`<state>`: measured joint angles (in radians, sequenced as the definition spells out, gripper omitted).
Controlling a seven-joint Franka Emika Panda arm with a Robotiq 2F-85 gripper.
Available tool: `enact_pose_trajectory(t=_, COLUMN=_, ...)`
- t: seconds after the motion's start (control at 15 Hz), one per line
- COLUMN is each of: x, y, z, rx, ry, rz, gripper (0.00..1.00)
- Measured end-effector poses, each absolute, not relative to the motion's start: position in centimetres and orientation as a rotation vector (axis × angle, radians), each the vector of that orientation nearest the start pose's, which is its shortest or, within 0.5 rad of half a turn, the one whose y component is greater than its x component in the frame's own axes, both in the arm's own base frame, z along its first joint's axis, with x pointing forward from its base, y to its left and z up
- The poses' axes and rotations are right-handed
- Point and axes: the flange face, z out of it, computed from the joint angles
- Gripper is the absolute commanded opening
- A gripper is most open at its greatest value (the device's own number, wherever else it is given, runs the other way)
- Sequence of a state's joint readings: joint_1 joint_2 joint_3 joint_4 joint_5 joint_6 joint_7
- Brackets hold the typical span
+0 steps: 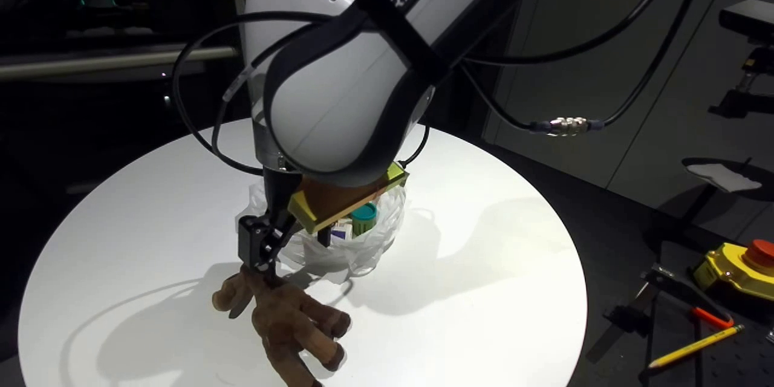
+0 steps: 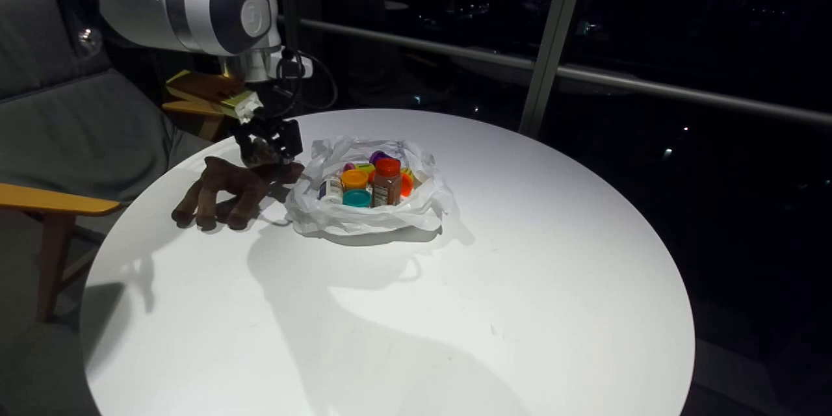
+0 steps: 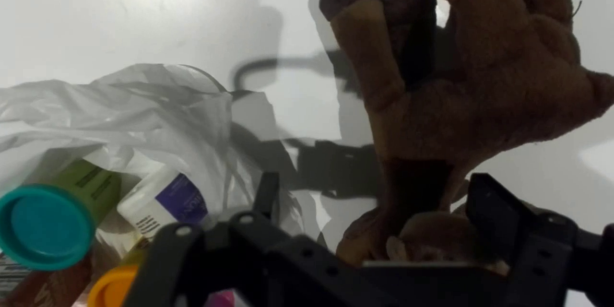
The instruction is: Put the object on the table in the plastic bag
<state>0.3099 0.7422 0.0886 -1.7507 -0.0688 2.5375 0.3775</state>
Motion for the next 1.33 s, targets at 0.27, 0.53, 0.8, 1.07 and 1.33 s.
enact_pose_trajectory(t=0.27, x=60.3, y=26.7, z=14.9, rx=-3.013, ry=-0.144, rz=0.022, gripper=1.0)
enact_pose_trajectory(t=0.53, x=58.5, y=29.0, z=13.7, rx=-2.947, ry=-0.157, rz=0.103, gripper=1.0)
enact_pose_trajectory(t=0.8, x=56.9, y=31.2, z=11.9, rx=-2.909, ry=-0.161, rz=0.149, gripper=1.0)
enact_pose_trajectory(t=1.07, x=55.7, y=32.8, z=9.3, rx=-2.9, ry=-0.18, rz=0.132, gripper=0.75)
enact_pose_trajectory(t=1.33, x=55.5, y=33.7, z=7.1, rx=-2.913, ry=-0.181, rz=0.079, gripper=0.52)
